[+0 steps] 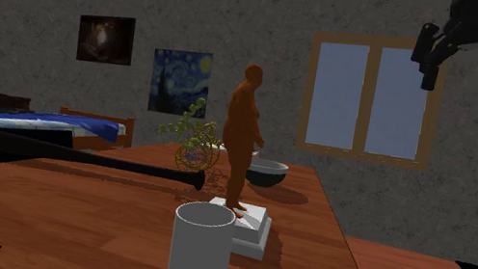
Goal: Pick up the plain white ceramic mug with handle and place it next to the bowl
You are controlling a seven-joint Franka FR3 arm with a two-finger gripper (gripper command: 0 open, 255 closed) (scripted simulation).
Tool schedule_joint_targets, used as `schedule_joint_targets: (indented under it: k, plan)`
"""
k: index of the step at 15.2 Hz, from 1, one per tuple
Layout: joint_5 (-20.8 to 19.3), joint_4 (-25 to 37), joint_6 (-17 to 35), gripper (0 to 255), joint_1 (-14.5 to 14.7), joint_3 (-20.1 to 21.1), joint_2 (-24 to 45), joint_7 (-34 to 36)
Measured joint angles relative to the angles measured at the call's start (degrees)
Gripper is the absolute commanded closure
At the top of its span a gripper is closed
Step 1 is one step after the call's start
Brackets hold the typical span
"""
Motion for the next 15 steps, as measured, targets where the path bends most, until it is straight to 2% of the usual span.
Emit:
schedule_joint_targets:
  k: [3,10,15]
  plan:
    - [0.14,0.64,1.6,0,-0.24,0.01,2.63,0.73]
    - [1.54,4.87,10.09,0,-1.05,0.9,17.6,5.68]
    - [2.13,11.36,14.18,0,-1.74,0.9,29.63,8.58]
